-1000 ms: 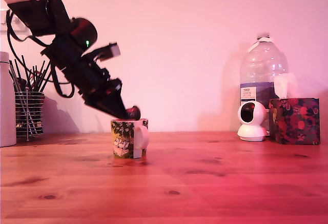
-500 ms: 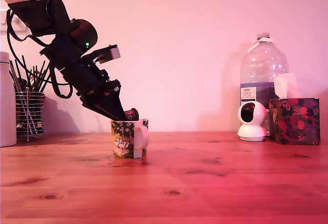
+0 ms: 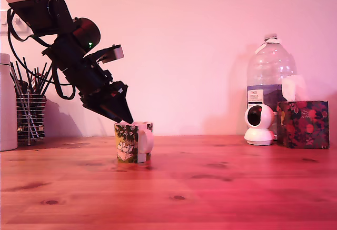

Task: Pick up the coffee capsules from the table one by one and drop them inside the nearest coffee cup

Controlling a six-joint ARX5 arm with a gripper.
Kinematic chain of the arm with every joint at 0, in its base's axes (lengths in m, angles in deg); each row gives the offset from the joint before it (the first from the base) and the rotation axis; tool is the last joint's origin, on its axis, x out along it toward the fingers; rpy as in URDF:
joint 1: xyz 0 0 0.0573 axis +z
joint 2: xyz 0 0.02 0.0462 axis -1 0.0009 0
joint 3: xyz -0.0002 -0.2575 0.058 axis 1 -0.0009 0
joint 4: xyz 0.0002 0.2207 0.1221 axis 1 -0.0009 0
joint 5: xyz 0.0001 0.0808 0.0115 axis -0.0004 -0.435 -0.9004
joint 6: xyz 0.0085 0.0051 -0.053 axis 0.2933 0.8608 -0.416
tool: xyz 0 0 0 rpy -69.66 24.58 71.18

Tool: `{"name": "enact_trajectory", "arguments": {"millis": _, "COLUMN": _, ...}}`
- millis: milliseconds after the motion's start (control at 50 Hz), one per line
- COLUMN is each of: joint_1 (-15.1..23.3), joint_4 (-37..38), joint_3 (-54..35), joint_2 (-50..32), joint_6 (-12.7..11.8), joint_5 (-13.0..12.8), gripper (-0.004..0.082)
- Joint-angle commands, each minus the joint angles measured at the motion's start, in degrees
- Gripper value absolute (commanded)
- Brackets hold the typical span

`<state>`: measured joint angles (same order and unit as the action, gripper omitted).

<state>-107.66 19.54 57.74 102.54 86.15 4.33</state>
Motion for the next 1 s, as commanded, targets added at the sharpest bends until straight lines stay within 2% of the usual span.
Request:
{"name": "enact_trajectory", "arguments": {"millis": 0, "joint_1": 0.0, "joint_4": 0.3, "joint_3": 0.5, "joint_2": 0.3, "joint_6": 0.0, "joint_5": 0.3, "gripper": 0.0577}}
{"name": "enact_trajectory", "arguments": {"millis": 80, "joint_1": 0.0, "joint_4": 0.2, "joint_3": 0.5, "joint_2": 0.1, "joint_6": -0.1, "joint_5": 0.5, "gripper": 0.0528}}
{"name": "enact_trajectory", "arguments": {"millis": 140, "joint_1": 0.0, "joint_4": -0.3, "joint_3": 0.6, "joint_2": -0.4, "joint_6": -0.2, "joint_5": 0.5, "gripper": 0.0459}}
{"name": "enact_trajectory", "arguments": {"millis": 200, "joint_1": 0.0, "joint_4": -1.2, "joint_3": 0.7, "joint_2": -1.0, "joint_6": -0.8, "joint_5": 1.0, "gripper": 0.034}}
{"name": "enact_trajectory", "arguments": {"millis": 240, "joint_1": 0.0, "joint_4": -1.4, "joint_3": 0.7, "joint_2": -1.6, "joint_6": -1.1, "joint_5": 1.9, "gripper": 0.0228}}
{"name": "enact_trajectory", "arguments": {"millis": 260, "joint_1": 0.0, "joint_4": -1.4, "joint_3": 0.7, "joint_2": -1.8, "joint_6": -2.6, "joint_5": 2.5, "gripper": 0.018}}
{"name": "enact_trajectory", "arguments": {"millis": 320, "joint_1": 0.2, "joint_4": -1.2, "joint_3": 0.7, "joint_2": -2.1, "joint_6": -2.9, "joint_5": 4.3, "gripper": 0.001}}
{"name": "enact_trajectory", "arguments": {"millis": 340, "joint_1": 0.3, "joint_4": -1.3, "joint_3": 0.7, "joint_2": -2.3, "joint_6": -4.3, "joint_5": 4.9, "gripper": -0.0035}}
{"name": "enact_trajectory", "arguments": {"millis": 400, "joint_1": 0.5, "joint_4": -1.6, "joint_3": 0.7, "joint_2": -2.4, "joint_6": -4.3, "joint_5": 6.5, "gripper": -0.002}}
{"name": "enact_trajectory", "arguments": {"millis": 420, "joint_1": 0.5, "joint_4": -1.7, "joint_3": 0.7, "joint_2": -2.4, "joint_6": -6.2, "joint_5": 6.8, "gripper": -0.002}}
{"name": "enact_trajectory", "arguments": {"millis": 580, "joint_1": 1.2, "joint_4": -3.0, "joint_3": 0.7, "joint_2": -2.5, "joint_6": -6.3, "joint_5": 7.1, "gripper": -0.002}}
{"name": "enact_trajectory", "arguments": {"millis": 740, "joint_1": 2.4, "joint_4": -3.2, "joint_3": 0.5, "joint_2": -3.4, "joint_6": -8.8, "joint_5": 6.1, "gripper": -0.002}}
{"name": "enact_trajectory", "arguments": {"millis": 800, "joint_1": 2.7, "joint_4": -2.7, "joint_3": -0.2, "joint_2": -4.4, "joint_6": -8.9, "joint_5": 5.2, "gripper": -0.002}}
{"name": "enact_trajectory", "arguments": {"millis": 820, "joint_1": 2.8, "joint_4": -2.3, "joint_3": -0.7, "joint_2": -4.8, "joint_6": -8.9, "joint_5": 4.8, "gripper": -0.002}}
{"name": "enact_trajectory", "arguments": {"millis": 840, "joint_1": 3.0, "joint_4": -2.1, "joint_3": -1.2, "joint_2": -5.4, "joint_6": -10.1, "joint_5": 4.4, "gripper": -0.002}}
{"name": "enact_trajectory", "arguments": {"millis": 880, "joint_1": 3.3, "joint_4": -1.4, "joint_3": -2.4, "joint_2": -6.4, "joint_6": -10.1, "joint_5": 3.4, "gripper": -0.002}}
{"name": "enact_trajectory", "arguments": {"millis": 900, "joint_1": 3.5, "joint_4": -0.8, "joint_3": -3.1, "joint_2": -7.0, "joint_6": -11.1, "joint_5": 3.0, "gripper": -0.002}}
{"name": "enact_trajectory", "arguments": {"millis": 980, "joint_1": 4.2, "joint_4": 1.2, "joint_3": -6.4, "joint_2": -10.0, "joint_6": -11.7, "joint_5": 2.8, "gripper": -0.002}}
